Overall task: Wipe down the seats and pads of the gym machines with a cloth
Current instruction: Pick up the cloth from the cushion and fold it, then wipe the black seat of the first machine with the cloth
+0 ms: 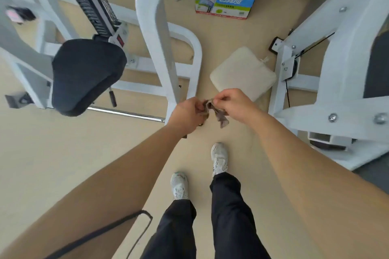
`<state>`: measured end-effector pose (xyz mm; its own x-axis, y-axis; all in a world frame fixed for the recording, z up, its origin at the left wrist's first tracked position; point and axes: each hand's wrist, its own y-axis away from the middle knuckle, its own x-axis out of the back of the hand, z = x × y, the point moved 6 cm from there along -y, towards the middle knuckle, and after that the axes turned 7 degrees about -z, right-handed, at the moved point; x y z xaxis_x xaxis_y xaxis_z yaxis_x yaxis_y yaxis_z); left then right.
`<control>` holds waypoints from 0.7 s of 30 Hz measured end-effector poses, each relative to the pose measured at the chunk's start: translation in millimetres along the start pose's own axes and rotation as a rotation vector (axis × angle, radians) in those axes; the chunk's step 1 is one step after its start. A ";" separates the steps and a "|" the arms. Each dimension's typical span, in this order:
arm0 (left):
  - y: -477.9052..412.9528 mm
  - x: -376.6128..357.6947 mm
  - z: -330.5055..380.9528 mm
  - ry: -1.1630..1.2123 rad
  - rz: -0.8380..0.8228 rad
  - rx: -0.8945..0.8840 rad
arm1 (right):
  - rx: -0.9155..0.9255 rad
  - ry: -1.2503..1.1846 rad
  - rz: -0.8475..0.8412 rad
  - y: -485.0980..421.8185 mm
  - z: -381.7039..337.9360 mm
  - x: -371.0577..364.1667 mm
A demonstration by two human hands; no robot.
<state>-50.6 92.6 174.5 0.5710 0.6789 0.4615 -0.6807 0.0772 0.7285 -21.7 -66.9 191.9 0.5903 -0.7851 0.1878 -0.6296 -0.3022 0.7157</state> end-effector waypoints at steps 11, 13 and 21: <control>189.8 140.9 7.9 -0.084 0.017 0.103 | 0.001 -0.255 -0.275 144.9 -180.8 -41.4; 213.3 166.0 9.5 -0.041 0.044 0.119 | 0.056 -0.226 -0.285 159.3 -208.2 -37.1; 279.3 260.0 9.4 0.029 0.325 0.124 | 0.095 0.380 -0.489 165.0 -271.3 -27.3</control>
<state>-87.9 283.9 502.7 0.3185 0.6742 0.6663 -0.7630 -0.2347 0.6022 -4.6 51.3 487.4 0.9490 -0.3015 0.0924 -0.2730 -0.6386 0.7195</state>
